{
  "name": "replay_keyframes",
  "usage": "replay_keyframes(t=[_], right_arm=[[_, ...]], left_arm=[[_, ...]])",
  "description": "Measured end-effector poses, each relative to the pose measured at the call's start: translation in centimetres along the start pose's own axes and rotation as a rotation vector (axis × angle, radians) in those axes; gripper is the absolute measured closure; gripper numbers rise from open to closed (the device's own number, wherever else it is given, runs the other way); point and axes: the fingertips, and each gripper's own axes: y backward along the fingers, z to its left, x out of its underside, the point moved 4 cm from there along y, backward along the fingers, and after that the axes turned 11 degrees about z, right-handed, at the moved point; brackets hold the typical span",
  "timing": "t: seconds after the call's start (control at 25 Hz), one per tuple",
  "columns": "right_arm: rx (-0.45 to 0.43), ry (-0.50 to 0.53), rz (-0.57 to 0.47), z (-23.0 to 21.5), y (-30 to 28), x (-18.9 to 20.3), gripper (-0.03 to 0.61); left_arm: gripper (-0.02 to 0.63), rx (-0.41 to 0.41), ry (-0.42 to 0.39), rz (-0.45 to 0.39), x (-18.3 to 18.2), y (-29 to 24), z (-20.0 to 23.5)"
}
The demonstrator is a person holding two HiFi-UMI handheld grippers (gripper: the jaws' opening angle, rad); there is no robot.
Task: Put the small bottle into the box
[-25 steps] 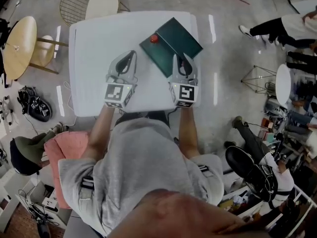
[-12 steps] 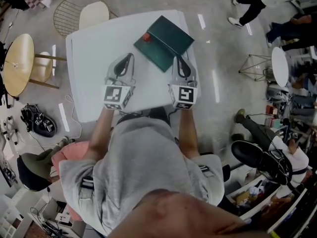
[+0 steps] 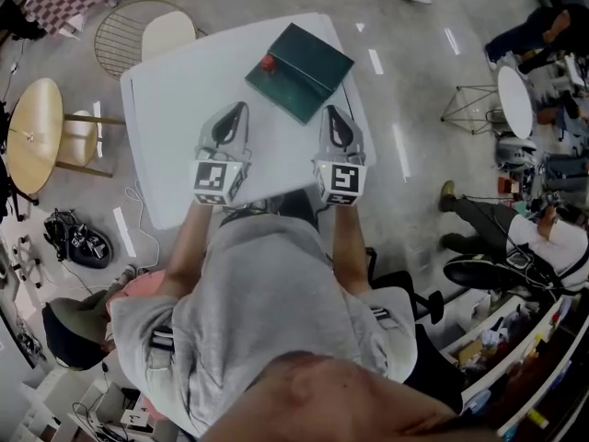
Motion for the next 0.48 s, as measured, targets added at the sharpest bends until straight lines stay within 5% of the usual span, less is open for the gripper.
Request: replay_keyframes(t=[0.48], right_arm=[[0.054,-0.021,0.022,1.0,3.2,2.3,0.574]], left_arm=[[0.603,0.053,-0.029,0.033,2.1,1.6,-1.4]])
